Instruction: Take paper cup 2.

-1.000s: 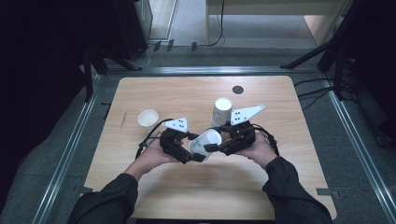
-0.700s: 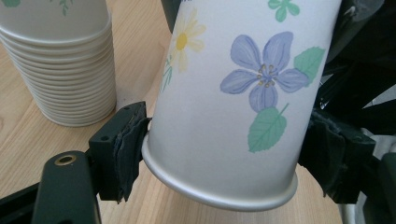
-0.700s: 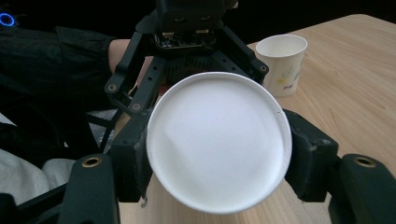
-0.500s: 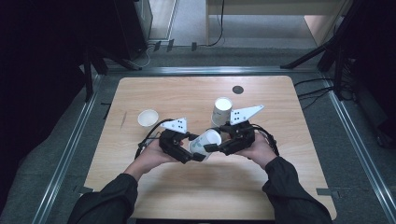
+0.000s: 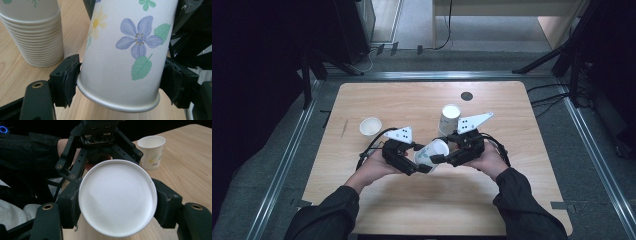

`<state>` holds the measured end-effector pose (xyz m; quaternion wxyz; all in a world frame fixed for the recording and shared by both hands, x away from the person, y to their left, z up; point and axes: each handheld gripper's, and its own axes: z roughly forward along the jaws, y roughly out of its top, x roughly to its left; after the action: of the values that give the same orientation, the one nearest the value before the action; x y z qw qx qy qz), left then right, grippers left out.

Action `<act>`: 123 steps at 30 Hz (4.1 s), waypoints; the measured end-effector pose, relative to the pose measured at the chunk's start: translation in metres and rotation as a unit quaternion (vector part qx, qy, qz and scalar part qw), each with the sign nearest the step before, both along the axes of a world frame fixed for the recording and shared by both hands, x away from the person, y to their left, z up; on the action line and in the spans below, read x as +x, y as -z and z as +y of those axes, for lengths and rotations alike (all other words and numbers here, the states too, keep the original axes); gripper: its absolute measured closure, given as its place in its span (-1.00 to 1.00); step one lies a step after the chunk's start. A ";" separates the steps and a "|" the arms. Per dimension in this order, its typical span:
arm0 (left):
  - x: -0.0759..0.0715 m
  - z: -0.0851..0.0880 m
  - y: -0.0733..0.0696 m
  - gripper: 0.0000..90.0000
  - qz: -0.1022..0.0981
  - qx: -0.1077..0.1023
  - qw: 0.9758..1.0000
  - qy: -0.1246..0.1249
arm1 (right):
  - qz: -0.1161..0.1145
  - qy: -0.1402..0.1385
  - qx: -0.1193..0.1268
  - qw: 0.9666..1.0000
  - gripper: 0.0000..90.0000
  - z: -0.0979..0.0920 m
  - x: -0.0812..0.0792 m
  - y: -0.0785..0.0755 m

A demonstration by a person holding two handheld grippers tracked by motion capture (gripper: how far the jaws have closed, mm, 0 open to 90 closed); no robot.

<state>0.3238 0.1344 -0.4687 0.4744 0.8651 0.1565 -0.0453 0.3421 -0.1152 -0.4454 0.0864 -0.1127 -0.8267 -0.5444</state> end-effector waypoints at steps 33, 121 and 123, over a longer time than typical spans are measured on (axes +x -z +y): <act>0.012 0.020 -0.038 -0.48 0.001 0.102 0.995 0.007 | -0.022 0.029 -0.032 0.999 -0.41 -0.019 -0.008 0.003; 0.011 0.018 -0.044 -0.95 -0.009 0.115 0.993 0.007 | -0.048 0.027 -0.020 0.998 -0.22 0.001 -0.010 0.001; 0.009 0.020 -0.041 -0.95 -0.008 0.102 0.995 0.000 | -0.049 0.028 -0.019 0.998 -0.22 -0.001 -0.009 0.000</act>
<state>0.3325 0.1548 -0.4273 0.3847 0.9095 0.1563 -0.0222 0.3327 -0.1164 -0.4457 0.0279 -0.1108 -0.8365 -0.5360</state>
